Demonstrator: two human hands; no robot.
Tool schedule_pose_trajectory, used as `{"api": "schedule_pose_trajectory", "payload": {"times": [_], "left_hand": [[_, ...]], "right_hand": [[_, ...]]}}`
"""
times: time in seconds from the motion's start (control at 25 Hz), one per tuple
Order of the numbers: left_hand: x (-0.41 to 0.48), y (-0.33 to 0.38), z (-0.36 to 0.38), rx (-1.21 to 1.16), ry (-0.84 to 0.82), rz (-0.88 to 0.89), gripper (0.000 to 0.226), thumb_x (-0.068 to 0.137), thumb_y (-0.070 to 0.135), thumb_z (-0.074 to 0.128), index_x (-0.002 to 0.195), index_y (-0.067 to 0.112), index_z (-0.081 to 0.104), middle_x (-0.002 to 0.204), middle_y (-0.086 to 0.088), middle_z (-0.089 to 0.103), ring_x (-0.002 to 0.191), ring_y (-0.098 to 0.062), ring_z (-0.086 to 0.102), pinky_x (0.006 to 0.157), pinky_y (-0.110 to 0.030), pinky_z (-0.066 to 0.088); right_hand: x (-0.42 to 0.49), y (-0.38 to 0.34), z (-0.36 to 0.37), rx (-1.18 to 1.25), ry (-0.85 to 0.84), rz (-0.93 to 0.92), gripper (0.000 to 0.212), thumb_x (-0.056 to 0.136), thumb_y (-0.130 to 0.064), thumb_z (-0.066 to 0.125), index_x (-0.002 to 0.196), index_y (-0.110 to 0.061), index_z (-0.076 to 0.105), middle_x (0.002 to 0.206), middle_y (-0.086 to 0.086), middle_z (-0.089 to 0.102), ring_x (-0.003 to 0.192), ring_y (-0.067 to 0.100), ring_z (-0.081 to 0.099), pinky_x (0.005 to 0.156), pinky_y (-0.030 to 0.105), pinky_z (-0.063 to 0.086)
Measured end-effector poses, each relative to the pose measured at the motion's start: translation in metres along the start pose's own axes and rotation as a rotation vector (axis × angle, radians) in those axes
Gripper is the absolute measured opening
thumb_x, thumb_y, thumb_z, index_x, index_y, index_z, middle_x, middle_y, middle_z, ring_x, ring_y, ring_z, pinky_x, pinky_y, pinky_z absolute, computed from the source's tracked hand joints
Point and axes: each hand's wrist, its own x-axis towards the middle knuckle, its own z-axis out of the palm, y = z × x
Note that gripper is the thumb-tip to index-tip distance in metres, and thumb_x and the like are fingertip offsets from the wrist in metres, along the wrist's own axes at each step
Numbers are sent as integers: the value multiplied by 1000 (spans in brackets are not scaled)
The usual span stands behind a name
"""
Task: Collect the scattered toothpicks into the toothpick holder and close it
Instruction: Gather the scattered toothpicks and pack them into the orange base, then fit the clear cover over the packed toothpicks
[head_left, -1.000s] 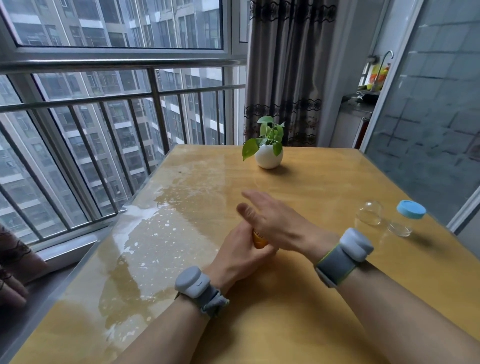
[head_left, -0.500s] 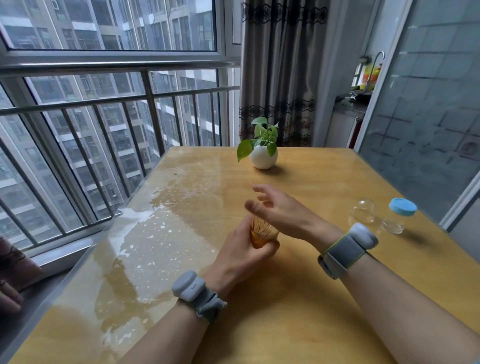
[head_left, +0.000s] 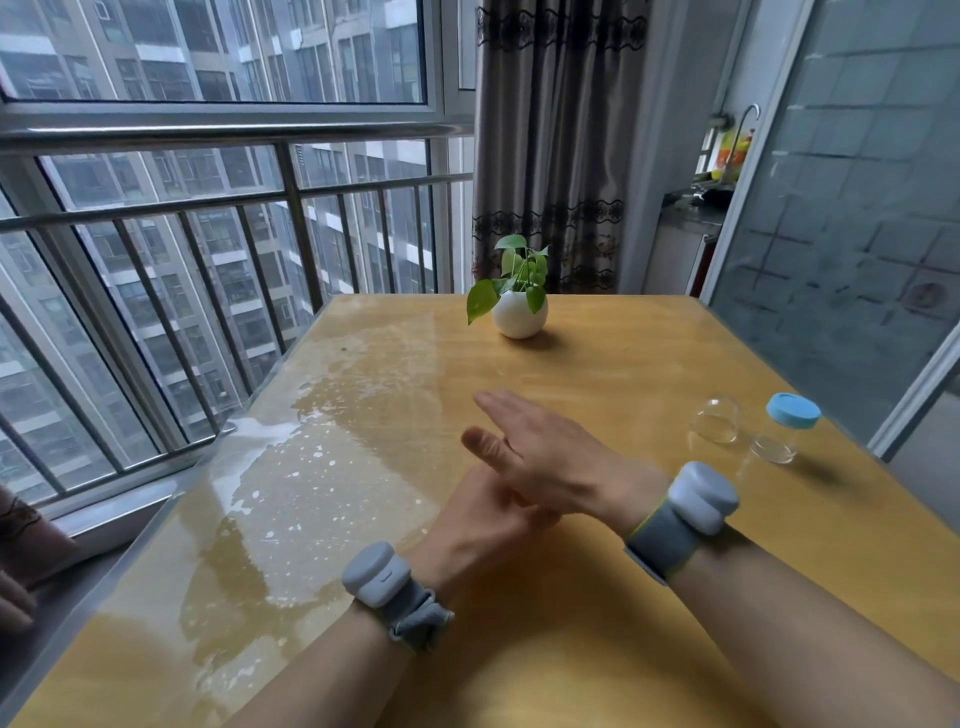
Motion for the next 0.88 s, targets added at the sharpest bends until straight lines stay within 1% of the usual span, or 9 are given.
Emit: {"api": "schedule_pose_trajectory", "payload": {"times": [0.08,0.16,0.28,0.36,0.48,0.56,0.68,0.76,0.88], "left_hand": [[-4,5,4,-70,-22,-12,13,83,24,66,91,15,61,77,-2,64,63,-10,56,54,-20,44],[-2,8,1,-87,37,-16,18,83,29,66,95,17,60,82,-2,66,71,-11,60,59,-18,47],[4,9,2,-58,-42,6,11,87,27,64,93,20,58,78,6,61,68,-1,58,58,-15,45],[9,4,2,-52,-31,-45,21,84,34,69,96,22,57,81,4,62,67,-3,56,60,-21,46],[8,-2,-6,-6,-34,-109,30,78,38,71,101,26,56,88,5,64,73,-6,59,66,-23,50],[9,-2,-5,39,-68,-114,32,77,35,73,102,25,55,91,5,65,77,-7,60,66,-18,48],[12,-4,-5,18,-81,-114,33,78,36,73,102,25,53,91,6,64,78,-7,60,66,-15,46],[12,-7,-9,-18,-82,-121,34,77,40,72,101,25,53,89,7,61,77,-8,58,66,-19,47],[10,-6,-14,-110,-93,-136,45,74,52,72,106,26,55,91,7,65,80,-8,63,71,-25,53]], "right_hand": [[0,10,-3,91,39,45,69,96,-64,22,147,-21,41,150,2,45,139,18,39,114,40,30],[-6,11,-5,132,31,42,53,99,-59,25,126,-28,59,126,-3,63,117,14,56,100,39,41],[-16,6,-6,159,45,24,66,98,-59,25,144,-16,45,146,5,50,134,20,44,111,38,35],[-18,25,-21,323,199,71,53,102,-50,32,139,-16,50,141,6,54,128,21,49,104,34,39],[-15,99,-41,-13,448,414,38,101,-38,44,127,-12,56,132,13,57,120,32,54,95,38,45],[-13,143,-46,-260,313,740,42,98,-32,45,131,-6,48,136,20,48,124,38,47,98,44,43],[-5,167,-41,-341,96,1038,48,95,-21,45,140,-3,41,143,24,41,130,40,41,103,47,40],[0,170,-41,-374,52,1033,41,97,-16,43,135,-2,46,140,21,47,129,37,45,102,43,40],[-2,167,-36,-343,115,845,30,93,-18,48,119,-6,60,127,17,60,121,37,52,95,37,43]]}}
